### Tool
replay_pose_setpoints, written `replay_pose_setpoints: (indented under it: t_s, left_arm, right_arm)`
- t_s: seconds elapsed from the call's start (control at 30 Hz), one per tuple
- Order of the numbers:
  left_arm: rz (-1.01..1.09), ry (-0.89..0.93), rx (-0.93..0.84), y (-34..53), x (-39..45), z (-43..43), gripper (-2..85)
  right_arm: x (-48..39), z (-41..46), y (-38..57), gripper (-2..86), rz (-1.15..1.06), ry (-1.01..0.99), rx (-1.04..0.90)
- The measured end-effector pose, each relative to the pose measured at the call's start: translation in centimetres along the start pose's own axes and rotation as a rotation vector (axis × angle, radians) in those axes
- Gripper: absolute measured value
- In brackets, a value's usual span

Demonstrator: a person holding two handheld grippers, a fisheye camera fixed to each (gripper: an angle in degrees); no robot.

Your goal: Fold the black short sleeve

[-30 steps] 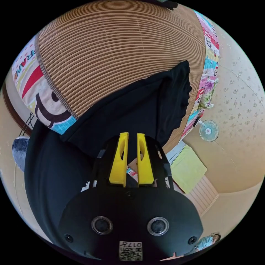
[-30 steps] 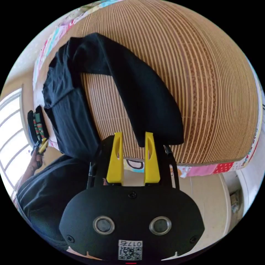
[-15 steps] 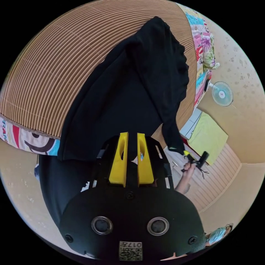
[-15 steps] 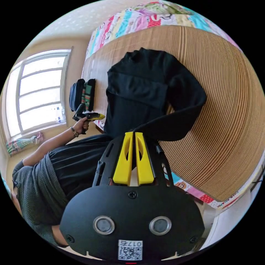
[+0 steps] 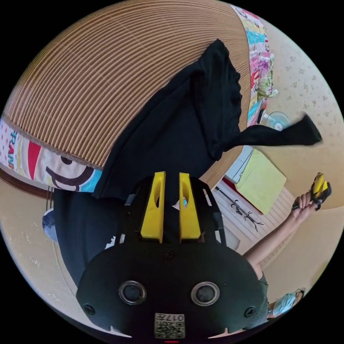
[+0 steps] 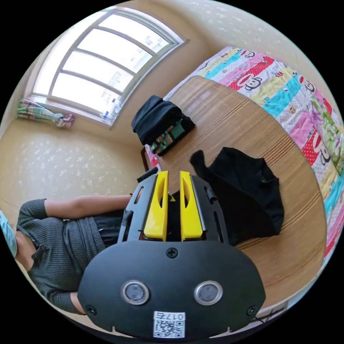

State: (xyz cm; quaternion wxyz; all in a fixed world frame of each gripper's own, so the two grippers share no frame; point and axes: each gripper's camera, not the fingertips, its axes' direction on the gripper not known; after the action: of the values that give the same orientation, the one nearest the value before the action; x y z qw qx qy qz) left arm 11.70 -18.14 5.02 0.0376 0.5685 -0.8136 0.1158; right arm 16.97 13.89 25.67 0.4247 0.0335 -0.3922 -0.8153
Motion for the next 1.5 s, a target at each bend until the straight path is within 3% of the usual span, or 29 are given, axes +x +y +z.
replay_pose_setpoints:
  t_s: [0.1, 0.23, 0.4, 0.6, 0.7, 0.93, 1.07, 1.23, 1.3, 1.43, 1.5]
  left_arm:
    - [-0.016, 0.015, 0.046, 1.9, -2.2, -2.5, 6.7]
    - [-0.032, -0.052, 0.075, 4.0, -4.9, -5.0, 7.8]
    - [-0.054, -0.076, 0.133, 6.3, -7.6, -8.5, 9.4]
    - [0.052, -0.352, -0.105, 5.9, -8.4, -8.1, 11.3]
    - [0.141, -0.443, -0.245, 5.5, -8.8, -6.9, 12.5]
    - [0.239, -0.47, -0.39, 3.4, -8.7, -4.9, 15.5]
    - [0.191, -0.473, -0.408, 2.2, -8.8, -5.0, 7.9]
    - [0.159, -0.407, -0.474, 1.8, -10.0, -7.5, 5.4]
    - [0.221, -0.307, -0.595, 1.8, -10.3, -8.6, 4.9]
    - [0.437, -0.247, -0.646, 3.0, -8.2, -13.3, 4.4]
    - [0.533, -0.119, -0.609, 4.0, -7.0, -17.9, 4.0]
  right_arm:
    - [3.7, 2.2, 3.6, 1.3, 0.142, -0.062, 0.051]
    - [10.6, 7.5, 11.7, 0.8, 0.424, -0.149, -0.06]
    - [14.4, 13.7, 28.3, 1.1, 0.83, -0.313, -0.138]
    - [12.6, 16.6, 40.7, 3.9, 1.246, -0.442, -0.075]
    - [12.3, 17.1, 42.5, 7.6, 1.332, -0.448, -0.061]
    - [13.4, 16.7, 41.8, 18.1, 1.357, -0.309, -0.146]
    - [14.8, 16.6, 39.5, 18.5, 1.284, -0.305, -0.149]
    - [16.1, 17.1, 36.9, 14.6, 1.284, -0.21, -0.263]
    - [15.9, 17.9, 35.9, 8.7, 1.201, -0.193, -0.383]
    - [14.6, 16.6, 35.8, 4.7, 1.045, -0.265, -0.363]
    - [13.4, 14.6, 37.3, 3.7, 0.977, -0.42, -0.269]
